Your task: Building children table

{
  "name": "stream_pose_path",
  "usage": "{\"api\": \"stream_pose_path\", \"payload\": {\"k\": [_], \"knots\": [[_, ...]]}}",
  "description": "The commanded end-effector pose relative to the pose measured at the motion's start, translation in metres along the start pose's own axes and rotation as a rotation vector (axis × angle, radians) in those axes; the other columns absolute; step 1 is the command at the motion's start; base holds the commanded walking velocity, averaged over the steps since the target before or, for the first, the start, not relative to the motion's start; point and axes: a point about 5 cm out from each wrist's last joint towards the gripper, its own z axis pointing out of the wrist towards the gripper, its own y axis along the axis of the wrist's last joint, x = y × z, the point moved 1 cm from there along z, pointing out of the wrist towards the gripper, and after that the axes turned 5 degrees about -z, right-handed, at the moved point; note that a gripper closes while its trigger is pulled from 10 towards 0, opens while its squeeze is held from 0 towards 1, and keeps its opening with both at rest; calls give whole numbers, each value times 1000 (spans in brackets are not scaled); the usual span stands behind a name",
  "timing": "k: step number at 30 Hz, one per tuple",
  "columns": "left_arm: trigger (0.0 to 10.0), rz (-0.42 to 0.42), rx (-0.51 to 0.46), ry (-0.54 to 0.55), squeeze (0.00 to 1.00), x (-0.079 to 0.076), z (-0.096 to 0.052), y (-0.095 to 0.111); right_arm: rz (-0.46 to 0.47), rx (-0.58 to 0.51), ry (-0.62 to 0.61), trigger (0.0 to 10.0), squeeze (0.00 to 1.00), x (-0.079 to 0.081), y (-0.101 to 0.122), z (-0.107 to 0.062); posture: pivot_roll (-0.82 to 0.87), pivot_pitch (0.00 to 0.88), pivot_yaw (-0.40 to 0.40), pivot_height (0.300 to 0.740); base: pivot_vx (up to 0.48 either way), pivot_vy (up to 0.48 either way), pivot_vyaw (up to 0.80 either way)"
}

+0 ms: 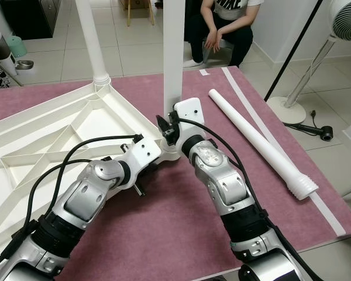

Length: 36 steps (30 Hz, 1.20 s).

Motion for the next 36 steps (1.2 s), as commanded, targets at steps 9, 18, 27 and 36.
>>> {"api": "stream_pose_path", "payload": {"k": [9, 18, 27, 36], "knots": [[0, 133, -219, -22, 0, -10, -8, 52, -38, 132, -44, 0, 0, -5, -25, 0, 83, 0, 59, 740, 0, 0, 0], [0, 133, -219, -22, 0, -10, -8, 52, -38, 132, -44, 0, 0, -5, -25, 0, 83, 0, 59, 740, 0, 0, 0], [10000, 112, -133, 21, 0, -7, -10, 18, -58, -42, 264, 10000, 0, 16, -14, -21, 80, 0, 0, 740, 0, 0, 0], [10000, 114, -133, 25, 0, -5, -10, 19, -56, -42, 262, 10000, 0, 16, -14, -21, 81, 0, 0, 740, 0, 0, 0]]}}
